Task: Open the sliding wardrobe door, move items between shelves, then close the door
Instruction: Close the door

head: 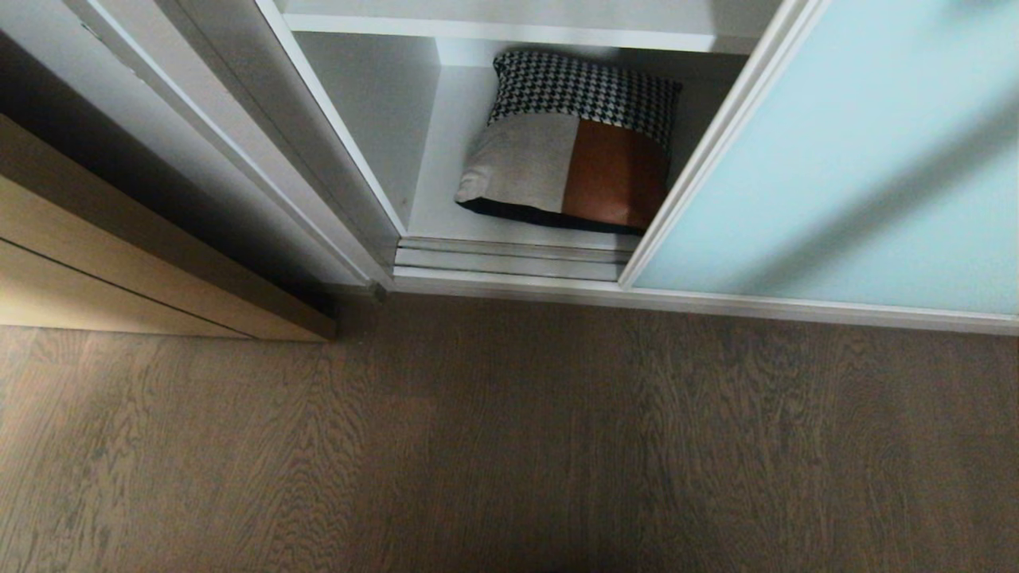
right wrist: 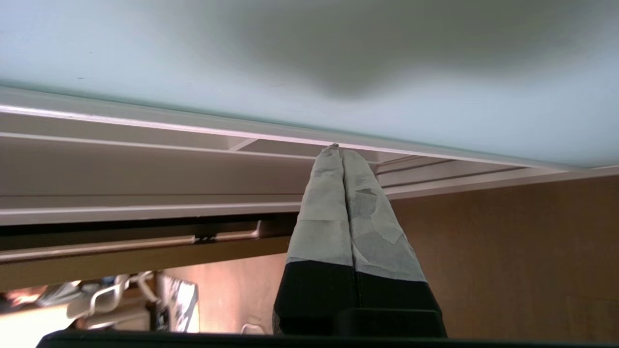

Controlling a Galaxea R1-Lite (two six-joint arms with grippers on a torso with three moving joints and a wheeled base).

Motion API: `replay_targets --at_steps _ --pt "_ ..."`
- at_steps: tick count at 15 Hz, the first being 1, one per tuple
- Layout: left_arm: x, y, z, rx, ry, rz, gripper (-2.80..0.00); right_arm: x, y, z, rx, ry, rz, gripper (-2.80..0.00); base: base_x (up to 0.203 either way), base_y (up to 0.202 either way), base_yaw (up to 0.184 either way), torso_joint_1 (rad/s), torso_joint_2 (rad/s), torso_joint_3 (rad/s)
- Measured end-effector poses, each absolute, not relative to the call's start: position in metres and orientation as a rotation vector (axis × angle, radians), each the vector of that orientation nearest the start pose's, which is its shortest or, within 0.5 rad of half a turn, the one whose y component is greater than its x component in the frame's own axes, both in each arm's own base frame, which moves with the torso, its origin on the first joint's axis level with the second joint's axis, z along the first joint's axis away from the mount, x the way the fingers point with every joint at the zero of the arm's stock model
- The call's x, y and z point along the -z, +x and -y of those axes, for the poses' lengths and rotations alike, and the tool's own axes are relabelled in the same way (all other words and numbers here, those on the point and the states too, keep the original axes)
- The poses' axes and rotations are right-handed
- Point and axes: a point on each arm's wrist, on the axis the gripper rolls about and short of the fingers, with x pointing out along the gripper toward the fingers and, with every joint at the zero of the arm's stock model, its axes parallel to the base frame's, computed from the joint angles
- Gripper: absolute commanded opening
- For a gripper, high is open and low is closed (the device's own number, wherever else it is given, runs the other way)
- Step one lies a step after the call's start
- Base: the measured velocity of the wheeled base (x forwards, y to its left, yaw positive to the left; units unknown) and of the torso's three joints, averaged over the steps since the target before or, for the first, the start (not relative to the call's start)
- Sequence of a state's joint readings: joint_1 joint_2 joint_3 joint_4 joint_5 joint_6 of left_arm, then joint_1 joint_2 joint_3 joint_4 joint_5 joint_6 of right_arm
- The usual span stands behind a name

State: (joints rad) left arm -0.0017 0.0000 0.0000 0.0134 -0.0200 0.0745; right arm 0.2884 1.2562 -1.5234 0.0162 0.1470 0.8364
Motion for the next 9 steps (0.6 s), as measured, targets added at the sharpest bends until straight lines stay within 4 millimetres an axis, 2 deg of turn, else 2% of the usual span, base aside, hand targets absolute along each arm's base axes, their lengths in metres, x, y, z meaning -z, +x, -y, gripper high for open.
replay_targets --at_steps 9 --pt "-0.074 -0.023 0.000 0.022 0.074 -0.013 -2.80 -0.431 0.191 -0.067 -0.530 0.839 0.029 -2.80 0.000 0.000 0.000 0.000 0.00 0.000"
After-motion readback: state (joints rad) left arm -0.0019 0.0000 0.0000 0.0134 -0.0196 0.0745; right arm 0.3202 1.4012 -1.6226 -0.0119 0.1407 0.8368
